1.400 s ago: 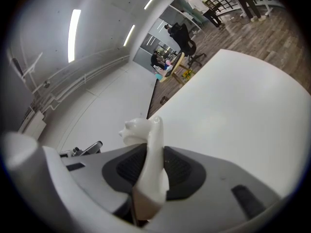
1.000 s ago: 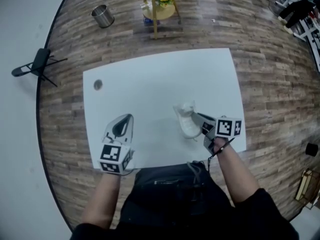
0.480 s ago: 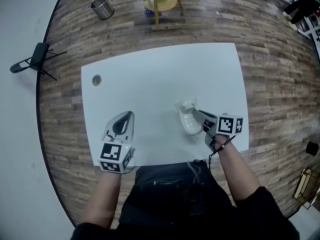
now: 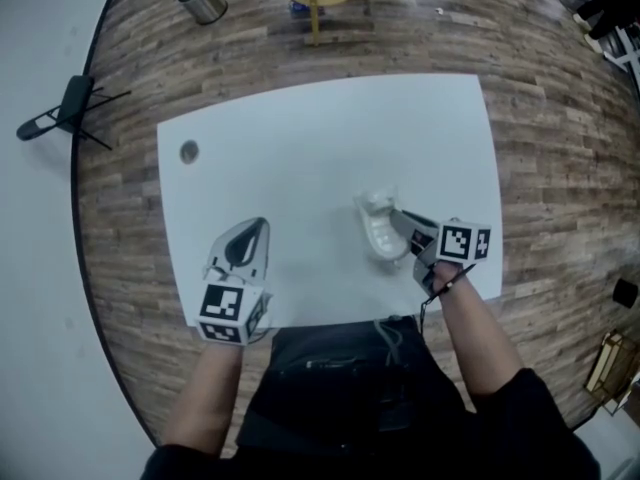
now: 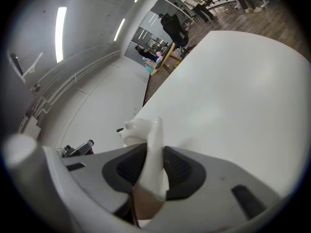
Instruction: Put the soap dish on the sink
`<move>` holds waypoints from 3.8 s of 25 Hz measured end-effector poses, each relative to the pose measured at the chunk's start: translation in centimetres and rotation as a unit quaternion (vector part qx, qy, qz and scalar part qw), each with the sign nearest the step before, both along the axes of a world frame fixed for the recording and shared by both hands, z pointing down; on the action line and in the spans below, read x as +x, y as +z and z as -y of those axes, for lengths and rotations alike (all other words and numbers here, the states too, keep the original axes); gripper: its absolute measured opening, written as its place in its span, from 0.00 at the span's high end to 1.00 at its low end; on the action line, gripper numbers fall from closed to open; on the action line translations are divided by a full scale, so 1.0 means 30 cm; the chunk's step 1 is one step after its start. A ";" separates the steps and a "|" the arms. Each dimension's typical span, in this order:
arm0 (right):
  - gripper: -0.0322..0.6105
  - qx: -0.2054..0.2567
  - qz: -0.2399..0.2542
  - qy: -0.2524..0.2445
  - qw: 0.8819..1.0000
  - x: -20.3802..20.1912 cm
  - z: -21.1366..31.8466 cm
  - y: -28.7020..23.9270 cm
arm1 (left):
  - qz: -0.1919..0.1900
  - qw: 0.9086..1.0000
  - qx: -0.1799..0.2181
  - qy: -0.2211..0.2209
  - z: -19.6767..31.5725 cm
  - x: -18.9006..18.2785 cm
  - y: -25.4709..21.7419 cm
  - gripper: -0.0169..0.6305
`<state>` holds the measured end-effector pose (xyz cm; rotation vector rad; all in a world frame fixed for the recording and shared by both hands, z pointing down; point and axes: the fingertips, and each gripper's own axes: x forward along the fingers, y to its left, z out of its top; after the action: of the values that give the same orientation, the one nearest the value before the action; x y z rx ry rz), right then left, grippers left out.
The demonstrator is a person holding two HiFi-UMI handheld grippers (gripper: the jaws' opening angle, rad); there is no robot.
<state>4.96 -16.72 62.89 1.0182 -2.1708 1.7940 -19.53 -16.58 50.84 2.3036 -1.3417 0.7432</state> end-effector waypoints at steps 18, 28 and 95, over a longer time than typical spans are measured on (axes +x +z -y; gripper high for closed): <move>0.77 -0.020 -0.001 0.006 1.000 0.006 -0.013 0.081 | 0.001 0.999 -0.030 0.018 0.012 0.063 0.068 0.99; 0.77 -0.025 -0.006 0.000 1.000 -0.009 -0.023 0.107 | -0.004 0.999 -0.040 0.024 -0.011 0.093 0.082 0.99; 0.68 0.082 -0.148 -0.019 0.985 0.047 -0.037 -0.018 | -0.004 0.997 0.004 -0.072 -0.317 -0.103 -0.022 0.99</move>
<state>6.38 -15.60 62.35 1.1841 -2.1586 1.3648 -22.63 -7.06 50.18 2.1861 -1.4915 0.6821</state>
